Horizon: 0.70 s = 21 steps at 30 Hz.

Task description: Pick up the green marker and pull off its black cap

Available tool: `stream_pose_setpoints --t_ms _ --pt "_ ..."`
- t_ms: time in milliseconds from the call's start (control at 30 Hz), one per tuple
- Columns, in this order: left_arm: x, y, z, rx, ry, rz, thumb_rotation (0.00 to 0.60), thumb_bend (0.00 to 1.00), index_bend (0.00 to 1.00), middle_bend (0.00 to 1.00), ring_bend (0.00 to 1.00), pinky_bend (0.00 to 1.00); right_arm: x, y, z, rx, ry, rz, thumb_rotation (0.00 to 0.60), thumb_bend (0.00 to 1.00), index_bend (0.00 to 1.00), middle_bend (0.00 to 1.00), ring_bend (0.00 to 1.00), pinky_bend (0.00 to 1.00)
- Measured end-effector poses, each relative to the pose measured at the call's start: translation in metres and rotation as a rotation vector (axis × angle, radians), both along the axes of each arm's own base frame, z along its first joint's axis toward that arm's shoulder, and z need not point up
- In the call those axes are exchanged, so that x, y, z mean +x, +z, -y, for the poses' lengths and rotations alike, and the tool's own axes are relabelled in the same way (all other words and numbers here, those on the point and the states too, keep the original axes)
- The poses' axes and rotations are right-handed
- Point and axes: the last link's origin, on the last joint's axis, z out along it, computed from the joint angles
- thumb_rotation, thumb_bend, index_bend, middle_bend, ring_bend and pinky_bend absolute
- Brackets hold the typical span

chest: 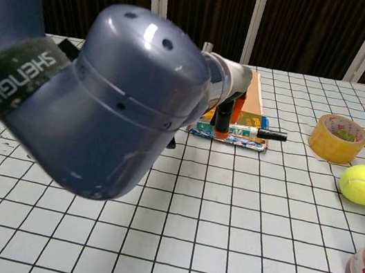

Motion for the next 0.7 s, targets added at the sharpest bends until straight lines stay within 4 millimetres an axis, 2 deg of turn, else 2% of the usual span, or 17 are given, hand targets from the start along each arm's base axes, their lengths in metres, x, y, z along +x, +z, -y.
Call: stream_pose_setpoints --t_ms 67,233,467,700 --pt "0.004 0.0 0.0 0.0 0.002 0.005 0.6 0.53 0.58 0.68 0.19 0.07 0.019 -0.003 0.009 0.004 0.036 0.015 0.6 0.12 0.18 0.0 0.0 0.0" --pt "0.011 -0.002 -0.002 -0.002 0.018 0.013 0.6 0.53 0.58 0.68 0.19 0.07 0.045 -0.016 0.027 0.027 0.046 0.048 0.6 0.14 0.21 0.0 0.0 0.0" --pt "0.022 -0.004 -0.007 0.004 0.037 0.03 0.6 0.53 0.58 0.68 0.19 0.07 0.084 -0.051 0.045 0.104 0.046 0.094 0.6 0.17 0.26 0.0 0.0 0.0" --pt "0.025 -0.005 -0.006 0.006 0.044 0.038 0.6 0.53 0.59 0.68 0.19 0.07 0.101 -0.079 0.059 0.133 0.038 0.091 0.6 0.22 0.31 0.0 0.0 0.0"
